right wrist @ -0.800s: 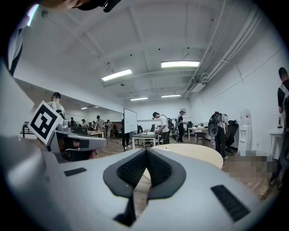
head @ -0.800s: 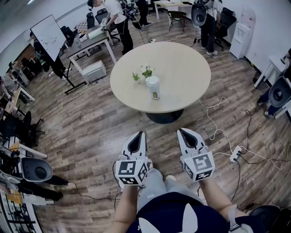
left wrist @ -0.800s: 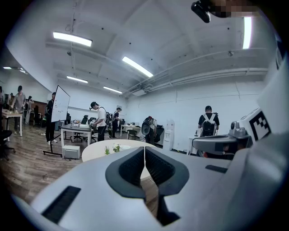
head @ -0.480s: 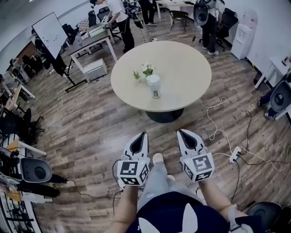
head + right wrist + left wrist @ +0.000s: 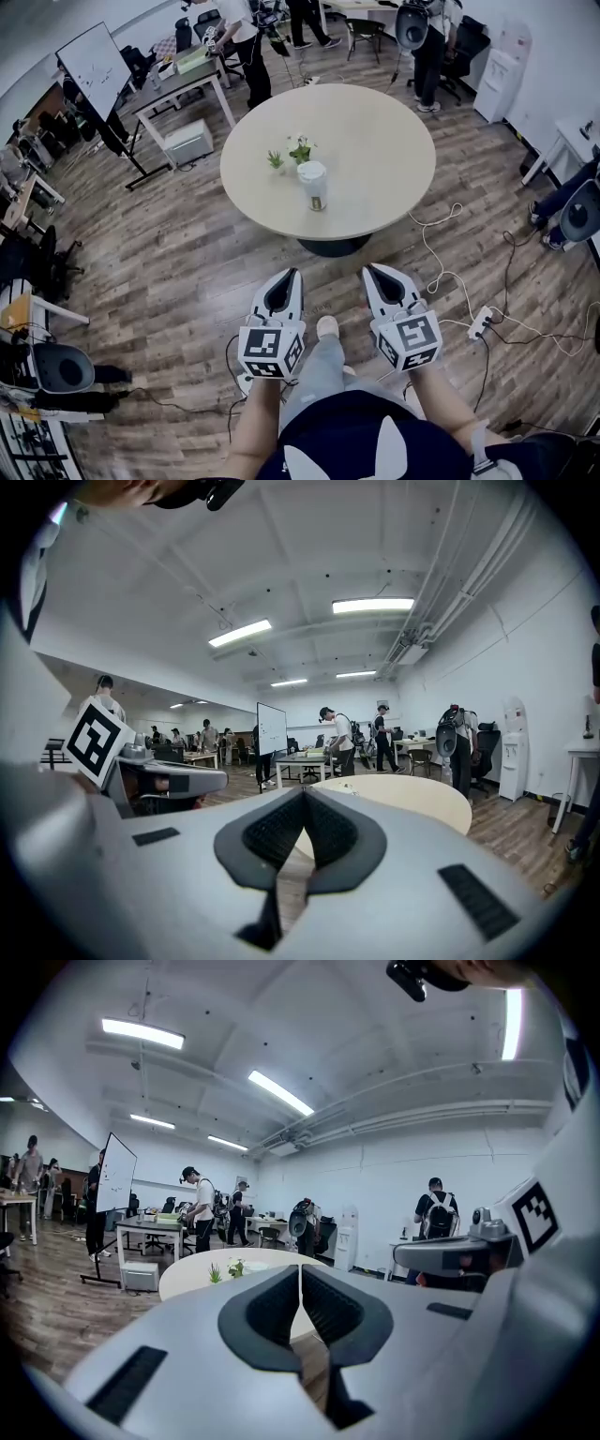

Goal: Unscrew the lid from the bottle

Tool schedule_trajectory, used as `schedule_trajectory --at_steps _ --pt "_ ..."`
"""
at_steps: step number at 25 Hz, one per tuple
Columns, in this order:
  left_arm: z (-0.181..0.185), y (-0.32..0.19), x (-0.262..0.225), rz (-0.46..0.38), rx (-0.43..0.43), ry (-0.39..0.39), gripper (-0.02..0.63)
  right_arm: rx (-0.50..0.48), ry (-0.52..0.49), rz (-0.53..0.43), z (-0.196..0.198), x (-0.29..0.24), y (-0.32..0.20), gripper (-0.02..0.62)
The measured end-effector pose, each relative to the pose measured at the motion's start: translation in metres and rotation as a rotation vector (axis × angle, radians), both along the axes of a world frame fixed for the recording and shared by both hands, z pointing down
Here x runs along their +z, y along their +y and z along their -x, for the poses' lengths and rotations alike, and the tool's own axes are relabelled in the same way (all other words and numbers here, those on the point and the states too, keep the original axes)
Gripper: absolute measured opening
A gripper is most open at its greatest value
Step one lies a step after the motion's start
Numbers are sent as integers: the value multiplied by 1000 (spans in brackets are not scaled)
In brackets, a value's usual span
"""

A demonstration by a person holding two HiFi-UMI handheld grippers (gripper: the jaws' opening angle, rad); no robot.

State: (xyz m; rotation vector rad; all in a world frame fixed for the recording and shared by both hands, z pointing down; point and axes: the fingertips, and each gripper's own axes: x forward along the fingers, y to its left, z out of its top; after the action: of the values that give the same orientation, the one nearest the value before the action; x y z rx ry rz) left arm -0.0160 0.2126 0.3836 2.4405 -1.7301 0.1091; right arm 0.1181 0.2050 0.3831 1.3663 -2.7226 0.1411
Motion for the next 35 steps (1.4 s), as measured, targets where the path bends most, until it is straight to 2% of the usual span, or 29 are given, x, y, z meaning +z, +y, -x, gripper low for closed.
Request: schedule_trajectory --at_steps 5,6,8,9,15,22,35 --pt "10 -35 0 -16 20 45 29 -10 -8 -4 3 -4 -40 27" --pt "11 -44 0 -16 25 48 45 -14 -9 -1 4 -4 -50 38" --pt "13 -62 3 -7 45 41 147 -19 -6 8 5 -3 -69 58" --pt "14 -71 4 0 57 28 169 -22 -3 14 7 -1 -78 65" --pt "23 -118 13 40 105 -20 239 -40 13 69 20 11 -127 157" --pt "36 -169 30 87 126 -29 264 -57 28 124 33 24 -177 217" --pt "52 -215 57 132 152 -41 264 -33 43 155 45 40 -222 224"
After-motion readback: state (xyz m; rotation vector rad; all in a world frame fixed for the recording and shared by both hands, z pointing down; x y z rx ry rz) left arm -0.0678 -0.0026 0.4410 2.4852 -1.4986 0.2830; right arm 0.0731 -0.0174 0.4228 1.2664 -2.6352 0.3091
